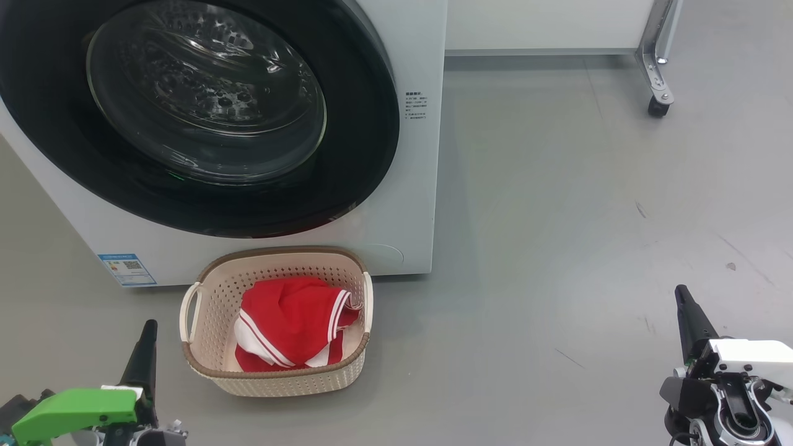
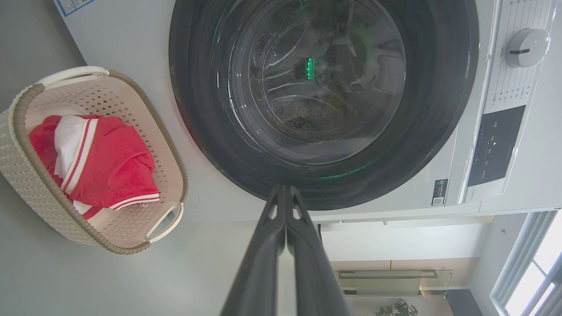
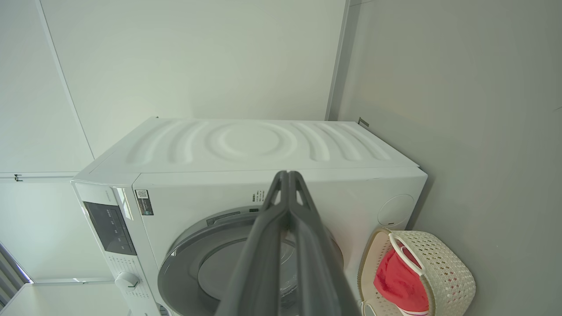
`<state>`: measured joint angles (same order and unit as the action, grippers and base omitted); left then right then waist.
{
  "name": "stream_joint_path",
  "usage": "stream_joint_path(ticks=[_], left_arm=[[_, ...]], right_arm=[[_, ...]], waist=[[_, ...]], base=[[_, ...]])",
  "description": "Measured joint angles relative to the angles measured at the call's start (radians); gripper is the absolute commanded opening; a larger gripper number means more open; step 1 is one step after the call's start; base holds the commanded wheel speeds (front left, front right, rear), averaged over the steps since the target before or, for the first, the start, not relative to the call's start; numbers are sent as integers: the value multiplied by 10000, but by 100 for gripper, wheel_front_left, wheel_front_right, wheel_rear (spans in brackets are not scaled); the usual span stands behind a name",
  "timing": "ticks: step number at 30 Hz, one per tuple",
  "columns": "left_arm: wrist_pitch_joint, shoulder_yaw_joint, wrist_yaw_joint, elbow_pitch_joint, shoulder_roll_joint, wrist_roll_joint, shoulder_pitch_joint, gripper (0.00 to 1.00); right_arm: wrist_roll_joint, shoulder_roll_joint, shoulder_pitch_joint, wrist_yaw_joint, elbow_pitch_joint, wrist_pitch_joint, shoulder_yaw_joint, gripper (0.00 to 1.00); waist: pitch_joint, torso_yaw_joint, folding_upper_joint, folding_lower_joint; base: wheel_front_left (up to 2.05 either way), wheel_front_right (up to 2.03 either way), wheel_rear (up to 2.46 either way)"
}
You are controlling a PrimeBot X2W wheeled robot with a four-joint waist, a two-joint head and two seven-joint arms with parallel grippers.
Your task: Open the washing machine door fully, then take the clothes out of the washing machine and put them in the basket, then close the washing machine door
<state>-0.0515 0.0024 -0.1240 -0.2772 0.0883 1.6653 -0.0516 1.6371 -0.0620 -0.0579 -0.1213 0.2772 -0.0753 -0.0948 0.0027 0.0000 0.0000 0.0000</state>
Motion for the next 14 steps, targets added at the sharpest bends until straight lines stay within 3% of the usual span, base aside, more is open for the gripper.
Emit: stream_joint_path(ticks=[14], left_arm=[[-2, 13, 0, -4, -15, 0, -4, 0]], right_arm=[[0, 0, 0, 0, -2, -2, -8, 0]], waist=[[0, 0, 0, 0]], base=[[0, 0, 0]])
